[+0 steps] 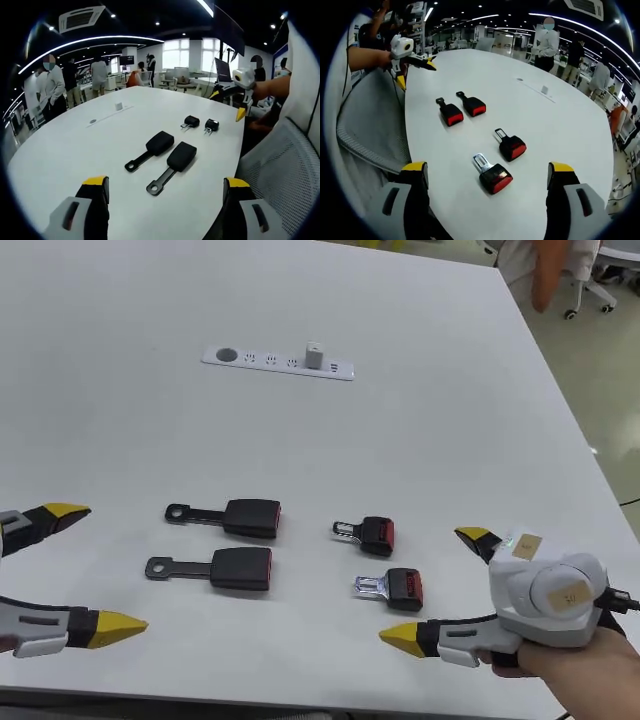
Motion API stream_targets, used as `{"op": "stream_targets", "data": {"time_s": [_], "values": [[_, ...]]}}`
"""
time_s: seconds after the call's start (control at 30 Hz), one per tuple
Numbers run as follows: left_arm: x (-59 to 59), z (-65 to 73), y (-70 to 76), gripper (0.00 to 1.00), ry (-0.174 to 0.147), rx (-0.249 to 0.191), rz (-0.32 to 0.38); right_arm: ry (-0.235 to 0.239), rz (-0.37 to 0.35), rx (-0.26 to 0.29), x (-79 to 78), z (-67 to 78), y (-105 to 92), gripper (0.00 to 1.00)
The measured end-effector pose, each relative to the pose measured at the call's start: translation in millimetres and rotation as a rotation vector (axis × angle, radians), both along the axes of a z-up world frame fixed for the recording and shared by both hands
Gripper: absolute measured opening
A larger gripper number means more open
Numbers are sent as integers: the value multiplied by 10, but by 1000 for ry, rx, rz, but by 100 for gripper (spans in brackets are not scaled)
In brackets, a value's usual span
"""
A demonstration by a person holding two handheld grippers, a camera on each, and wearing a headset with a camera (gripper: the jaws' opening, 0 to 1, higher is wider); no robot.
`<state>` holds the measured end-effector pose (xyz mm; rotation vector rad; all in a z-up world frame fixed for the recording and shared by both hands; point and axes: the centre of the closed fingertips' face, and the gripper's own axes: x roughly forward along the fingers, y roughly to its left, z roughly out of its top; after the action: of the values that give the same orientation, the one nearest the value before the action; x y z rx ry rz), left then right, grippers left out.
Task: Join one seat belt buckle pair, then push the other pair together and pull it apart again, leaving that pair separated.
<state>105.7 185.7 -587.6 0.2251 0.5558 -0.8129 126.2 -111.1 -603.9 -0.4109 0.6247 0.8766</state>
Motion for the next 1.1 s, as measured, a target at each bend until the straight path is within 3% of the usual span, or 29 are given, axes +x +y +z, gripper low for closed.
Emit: {"op": "stream_targets", "data": {"time_s": [0.33, 0.43, 0.93, 1.03, 1.1], "values": [[2, -27, 52, 97, 4, 2, -10, 8, 2, -3, -16, -18, 5, 98], [-2, 3, 13, 99, 8, -32, -4, 9, -1, 4, -14, -15, 9, 99], [-5, -67, 29, 97, 13, -1, -5, 4, 7, -6, -7, -12, 5, 97], [10, -111, 81, 97, 11, -3, -6, 33, 19, -21, -45, -40, -7, 90], [8, -109, 72, 97, 9, 7, -8, 21, 22, -32, -31, -42, -16, 90]]}}
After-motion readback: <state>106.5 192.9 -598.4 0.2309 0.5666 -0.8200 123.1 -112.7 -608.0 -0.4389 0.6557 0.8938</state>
